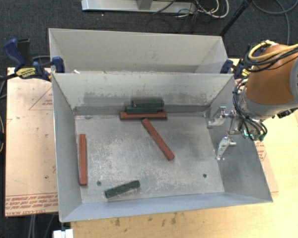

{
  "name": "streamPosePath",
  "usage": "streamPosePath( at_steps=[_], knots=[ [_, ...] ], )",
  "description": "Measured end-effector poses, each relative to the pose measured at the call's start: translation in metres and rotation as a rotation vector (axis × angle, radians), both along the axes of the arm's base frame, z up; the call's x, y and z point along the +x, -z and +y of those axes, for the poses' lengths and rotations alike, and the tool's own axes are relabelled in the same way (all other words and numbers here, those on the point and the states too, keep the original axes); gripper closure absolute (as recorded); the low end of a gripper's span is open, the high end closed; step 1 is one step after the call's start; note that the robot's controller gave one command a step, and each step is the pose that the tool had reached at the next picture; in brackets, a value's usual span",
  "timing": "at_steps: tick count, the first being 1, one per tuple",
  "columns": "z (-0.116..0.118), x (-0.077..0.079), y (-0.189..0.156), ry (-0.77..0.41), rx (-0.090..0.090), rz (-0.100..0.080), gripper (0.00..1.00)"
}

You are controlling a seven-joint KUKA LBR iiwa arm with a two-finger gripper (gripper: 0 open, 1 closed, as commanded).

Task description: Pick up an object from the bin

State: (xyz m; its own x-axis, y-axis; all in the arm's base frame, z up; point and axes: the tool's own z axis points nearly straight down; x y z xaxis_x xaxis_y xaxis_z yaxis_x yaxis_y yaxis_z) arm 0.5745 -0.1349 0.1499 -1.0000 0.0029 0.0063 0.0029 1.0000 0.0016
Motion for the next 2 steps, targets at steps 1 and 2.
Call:
streamPosePath(
  at_steps=[1, 2],
  knots=[
    [0.000, 0.002, -0.004, -0.002, -0.001, -0.007, 0.00],
    [0.019, 0.038, 0.009, 0.035, -0.002, -0.012, 0.00]
  ],
)
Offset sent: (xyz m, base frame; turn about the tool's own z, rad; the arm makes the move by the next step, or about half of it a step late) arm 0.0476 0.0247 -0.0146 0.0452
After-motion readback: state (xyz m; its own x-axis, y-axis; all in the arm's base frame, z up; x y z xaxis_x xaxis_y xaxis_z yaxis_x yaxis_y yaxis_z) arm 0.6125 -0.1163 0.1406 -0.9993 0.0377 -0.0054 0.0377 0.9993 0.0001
